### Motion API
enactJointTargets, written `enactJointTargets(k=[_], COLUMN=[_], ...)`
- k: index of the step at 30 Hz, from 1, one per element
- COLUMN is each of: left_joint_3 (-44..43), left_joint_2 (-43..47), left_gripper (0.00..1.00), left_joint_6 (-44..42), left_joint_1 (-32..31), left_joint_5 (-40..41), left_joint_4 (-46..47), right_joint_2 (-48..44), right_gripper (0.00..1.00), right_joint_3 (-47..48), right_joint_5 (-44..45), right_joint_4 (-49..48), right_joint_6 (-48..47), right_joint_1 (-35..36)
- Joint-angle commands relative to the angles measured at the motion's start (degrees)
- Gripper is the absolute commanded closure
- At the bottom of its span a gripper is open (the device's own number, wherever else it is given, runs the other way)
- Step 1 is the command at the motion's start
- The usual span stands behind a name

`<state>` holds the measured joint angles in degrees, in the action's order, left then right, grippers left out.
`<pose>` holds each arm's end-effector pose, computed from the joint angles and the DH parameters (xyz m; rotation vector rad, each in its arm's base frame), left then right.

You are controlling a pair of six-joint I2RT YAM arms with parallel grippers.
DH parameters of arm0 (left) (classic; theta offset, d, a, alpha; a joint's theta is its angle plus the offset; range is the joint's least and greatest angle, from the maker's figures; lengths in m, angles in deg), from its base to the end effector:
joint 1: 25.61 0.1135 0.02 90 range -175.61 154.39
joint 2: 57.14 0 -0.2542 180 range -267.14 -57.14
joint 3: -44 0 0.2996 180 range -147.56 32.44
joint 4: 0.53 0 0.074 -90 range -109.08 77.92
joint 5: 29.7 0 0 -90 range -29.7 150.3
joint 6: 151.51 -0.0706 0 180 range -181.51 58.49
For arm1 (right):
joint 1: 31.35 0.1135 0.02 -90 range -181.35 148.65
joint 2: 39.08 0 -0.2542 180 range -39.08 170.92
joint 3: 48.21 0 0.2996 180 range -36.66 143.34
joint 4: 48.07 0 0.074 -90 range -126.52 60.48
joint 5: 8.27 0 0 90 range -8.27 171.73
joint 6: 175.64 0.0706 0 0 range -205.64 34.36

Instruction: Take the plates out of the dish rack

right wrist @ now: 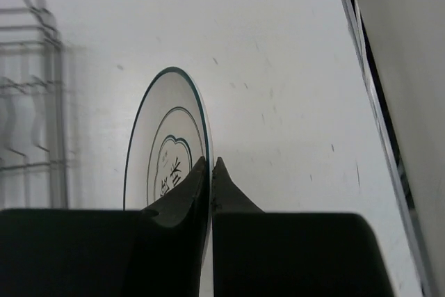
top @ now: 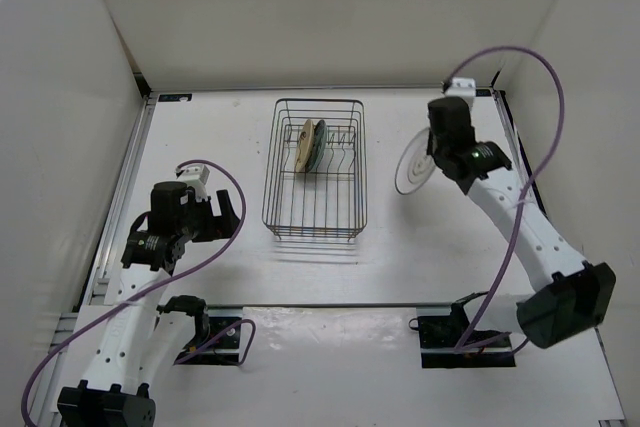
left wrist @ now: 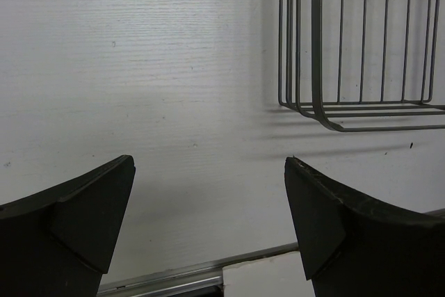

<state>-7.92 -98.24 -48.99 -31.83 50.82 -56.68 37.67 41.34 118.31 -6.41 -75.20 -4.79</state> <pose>0.2211 -0.0358 0.2347 -0.0497 2.3758 -0.3532 0.3483 0.1271 0.3642 0.1030 1.9742 -0.2445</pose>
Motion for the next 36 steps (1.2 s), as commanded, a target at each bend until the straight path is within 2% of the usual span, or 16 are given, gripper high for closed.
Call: enactJointTargets(k=[1,4,5,9,15,21,34,36], left_joint_3=[-0.42,-0.33,-0.25,-0.25,-0.07,0.11,0.28,0.19], left_joint_2=[-0.12,-0.29,-0.29,-0.29,-0.65,-1.35,-2.23,-2.23], left_gripper=[0.0,0.0,0.0,0.0,0.0,0.0,0.0,0.0], left_joint_6=[-0.3,-0.29,-0.3,-0.21,-0.3,-0.38,-0.56,-0.56], left_joint_1=[-0.11,0.07,0.07,-0.02,0.07,0.07,0.07,-0.02], left_joint_5=[-0.81,-1.16,-1.25,-1.51,-2.04,-2.83,-3.18,-3.35], left_joint_4=[0.48,0.48,0.57,0.57,0.83,1.0,1.0,0.92], right_joint_2=[-6.95,-7.93,-7.93,-9.51,-8.03,-7.32,-6.09,-5.56], right_gripper=[1.0,1.0,1.0,1.0,1.0,1.0,1.0,1.0], right_joint_3=[-9.43,-17.14,-18.48,-26.22,-34.83,-44.41,-50.75,-50.66], right_joint_5=[-5.1,-13.26,-13.29,-22.49,-29.18,-35.17,-35.96,-38.49], right_joint_4=[-3.83,-3.21,-3.56,-8.04,-12.17,-16.4,-16.57,-16.83], right_joint_6=[9.94,14.95,15.49,19.35,25.41,29.9,28.68,27.98], right_joint_1=[-5.37,-13.7,-13.73,-22.58,-30.5,-34.39,-35.71,-35.88])
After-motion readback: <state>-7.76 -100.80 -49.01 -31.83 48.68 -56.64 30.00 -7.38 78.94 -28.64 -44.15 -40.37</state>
